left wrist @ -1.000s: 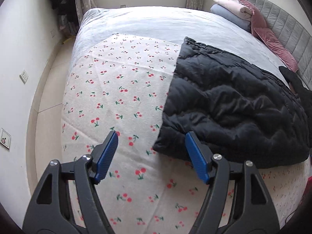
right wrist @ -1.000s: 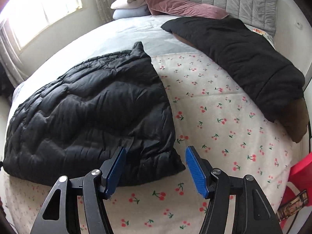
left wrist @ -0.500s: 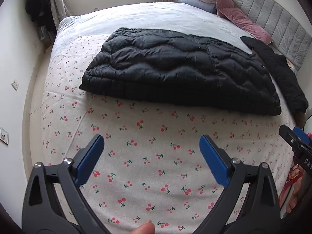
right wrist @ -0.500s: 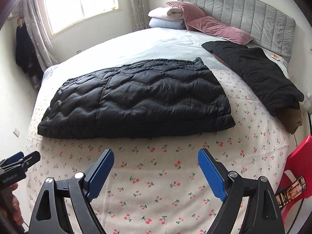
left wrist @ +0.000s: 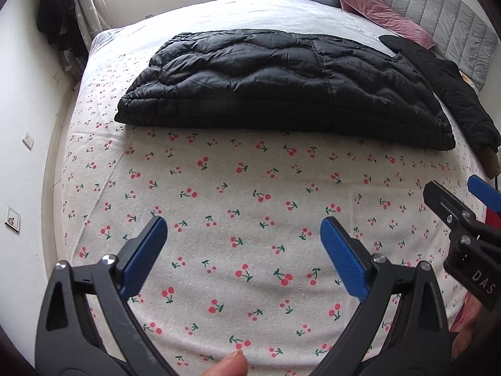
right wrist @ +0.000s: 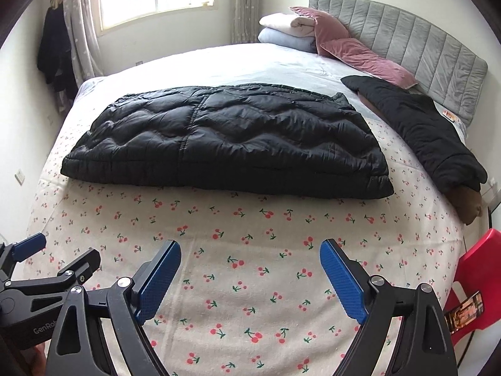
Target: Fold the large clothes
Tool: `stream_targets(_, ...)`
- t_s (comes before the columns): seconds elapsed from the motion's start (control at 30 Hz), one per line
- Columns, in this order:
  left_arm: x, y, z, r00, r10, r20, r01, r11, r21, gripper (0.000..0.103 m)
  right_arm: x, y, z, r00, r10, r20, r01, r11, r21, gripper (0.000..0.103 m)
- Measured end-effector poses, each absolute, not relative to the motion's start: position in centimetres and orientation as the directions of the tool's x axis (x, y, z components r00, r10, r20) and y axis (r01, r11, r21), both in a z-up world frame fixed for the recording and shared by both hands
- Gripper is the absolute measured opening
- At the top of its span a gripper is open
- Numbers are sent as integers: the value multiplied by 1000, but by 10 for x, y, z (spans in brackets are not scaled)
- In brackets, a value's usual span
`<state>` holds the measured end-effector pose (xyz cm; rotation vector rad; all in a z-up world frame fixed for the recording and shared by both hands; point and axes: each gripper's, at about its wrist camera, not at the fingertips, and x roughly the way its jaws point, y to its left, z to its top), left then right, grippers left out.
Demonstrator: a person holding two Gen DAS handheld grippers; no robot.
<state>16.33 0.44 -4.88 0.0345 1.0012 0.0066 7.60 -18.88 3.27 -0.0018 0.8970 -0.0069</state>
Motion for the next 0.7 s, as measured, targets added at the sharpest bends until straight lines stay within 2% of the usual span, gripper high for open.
stream_targets(0.7, 158, 10, -43, 563, 20, -826, -14, 1000, 15, 98, 76, -183, 23, 619, -31, -785, 26, 999, -19, 92)
